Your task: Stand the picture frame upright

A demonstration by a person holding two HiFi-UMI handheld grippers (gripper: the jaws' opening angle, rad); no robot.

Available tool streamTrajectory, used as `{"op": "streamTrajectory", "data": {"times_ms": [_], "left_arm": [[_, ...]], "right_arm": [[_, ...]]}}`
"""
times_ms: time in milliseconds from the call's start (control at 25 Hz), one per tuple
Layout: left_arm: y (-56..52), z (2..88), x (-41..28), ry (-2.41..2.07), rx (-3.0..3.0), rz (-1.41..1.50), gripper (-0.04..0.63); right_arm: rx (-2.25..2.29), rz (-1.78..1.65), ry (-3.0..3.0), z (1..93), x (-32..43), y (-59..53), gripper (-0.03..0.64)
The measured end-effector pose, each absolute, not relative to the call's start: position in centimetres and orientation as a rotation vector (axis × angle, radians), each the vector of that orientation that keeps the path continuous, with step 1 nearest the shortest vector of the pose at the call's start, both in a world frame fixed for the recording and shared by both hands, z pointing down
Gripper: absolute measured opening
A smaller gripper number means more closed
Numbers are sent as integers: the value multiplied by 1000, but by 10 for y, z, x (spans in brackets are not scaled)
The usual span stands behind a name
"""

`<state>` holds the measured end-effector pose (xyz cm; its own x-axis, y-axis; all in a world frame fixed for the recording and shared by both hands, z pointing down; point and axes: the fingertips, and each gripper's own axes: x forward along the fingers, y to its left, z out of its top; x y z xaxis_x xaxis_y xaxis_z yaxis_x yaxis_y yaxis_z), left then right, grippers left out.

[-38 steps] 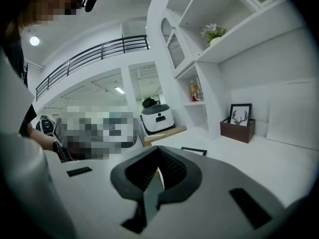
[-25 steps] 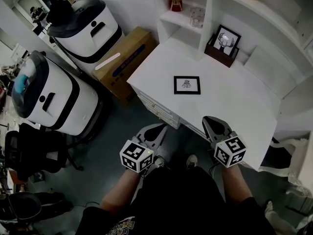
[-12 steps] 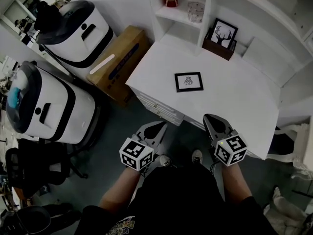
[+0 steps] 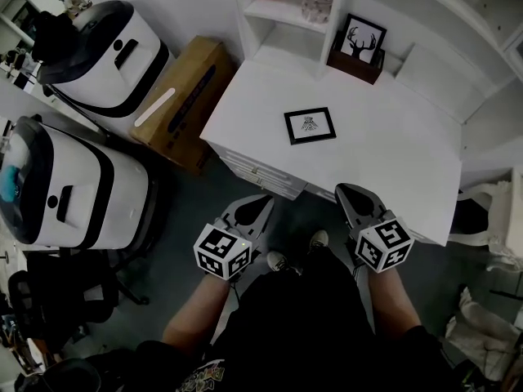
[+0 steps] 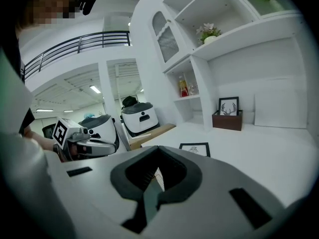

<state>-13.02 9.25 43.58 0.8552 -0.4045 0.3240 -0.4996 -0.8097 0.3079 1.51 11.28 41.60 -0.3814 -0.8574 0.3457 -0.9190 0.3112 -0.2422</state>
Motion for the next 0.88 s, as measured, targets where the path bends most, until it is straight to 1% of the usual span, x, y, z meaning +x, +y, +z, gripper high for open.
{"op": "streamTrajectory", "data": {"times_ms": [280,640,880], "left_arm": [[80,439,-120,-662,2645,343,5],[49,438,-122,-742,2628,363,5],[30,452,-109,-752,2597,383,5]], "right_arm": [[1637,624,-2398,422,22,100,3],[1549,665,-2436,433,16,56,3],[1541,695,-2424,444,34,35,3]]}}
